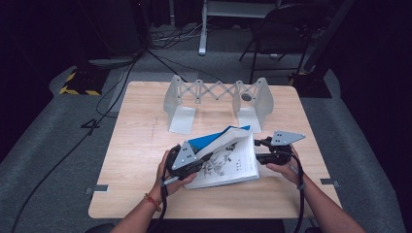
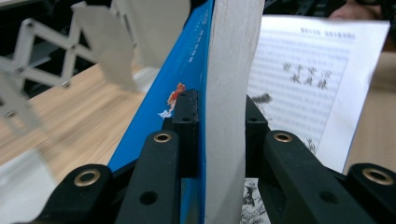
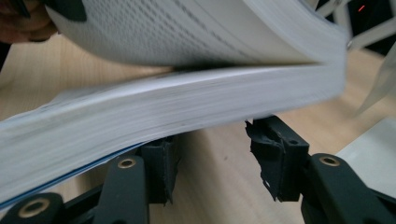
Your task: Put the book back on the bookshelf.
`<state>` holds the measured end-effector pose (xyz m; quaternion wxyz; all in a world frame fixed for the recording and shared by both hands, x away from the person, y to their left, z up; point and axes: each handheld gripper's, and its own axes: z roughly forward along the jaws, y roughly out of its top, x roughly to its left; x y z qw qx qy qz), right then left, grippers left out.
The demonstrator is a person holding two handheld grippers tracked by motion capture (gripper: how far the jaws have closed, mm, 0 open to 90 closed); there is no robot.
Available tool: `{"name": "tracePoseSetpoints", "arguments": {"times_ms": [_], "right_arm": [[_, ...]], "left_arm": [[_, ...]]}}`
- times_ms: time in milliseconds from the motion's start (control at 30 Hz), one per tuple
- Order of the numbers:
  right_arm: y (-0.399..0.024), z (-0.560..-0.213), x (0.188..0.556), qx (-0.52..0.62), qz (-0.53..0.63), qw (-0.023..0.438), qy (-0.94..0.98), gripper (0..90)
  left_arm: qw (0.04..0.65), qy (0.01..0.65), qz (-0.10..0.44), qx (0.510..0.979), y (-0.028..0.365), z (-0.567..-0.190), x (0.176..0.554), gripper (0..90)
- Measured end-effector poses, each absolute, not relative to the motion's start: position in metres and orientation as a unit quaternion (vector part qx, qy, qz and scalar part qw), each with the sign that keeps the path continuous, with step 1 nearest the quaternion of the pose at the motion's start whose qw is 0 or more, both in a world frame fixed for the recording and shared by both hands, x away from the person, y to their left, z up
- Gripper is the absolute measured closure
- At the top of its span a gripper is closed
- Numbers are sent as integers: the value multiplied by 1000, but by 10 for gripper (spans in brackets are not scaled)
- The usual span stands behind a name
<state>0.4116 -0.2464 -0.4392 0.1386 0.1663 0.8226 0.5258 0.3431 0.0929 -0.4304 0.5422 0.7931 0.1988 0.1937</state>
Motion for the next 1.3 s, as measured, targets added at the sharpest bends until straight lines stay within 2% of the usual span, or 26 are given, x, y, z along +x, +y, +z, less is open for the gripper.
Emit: {"name": "tracePoseSetpoints", "arguments": {"times_ms": [200, 600, 900, 1133, 1300], "right_arm": [[-243, -423, 406, 161, 530, 158, 817, 517], [-217, -399, 398, 136, 542, 176, 810, 525], [-184, -379, 388, 93, 553, 172, 810, 551], [-163, -380, 380, 66, 557, 155, 813, 553], [-146, -383, 374, 52, 546, 155, 822, 513]], "left_arm": [[534, 197, 139, 810, 95, -428, 345, 726], [531, 205, 160, 807, 116, -429, 333, 720], [529, 219, 170, 802, 142, -431, 327, 735], [529, 231, 175, 798, 154, -432, 326, 744], [527, 239, 178, 796, 161, -433, 325, 744]]}}
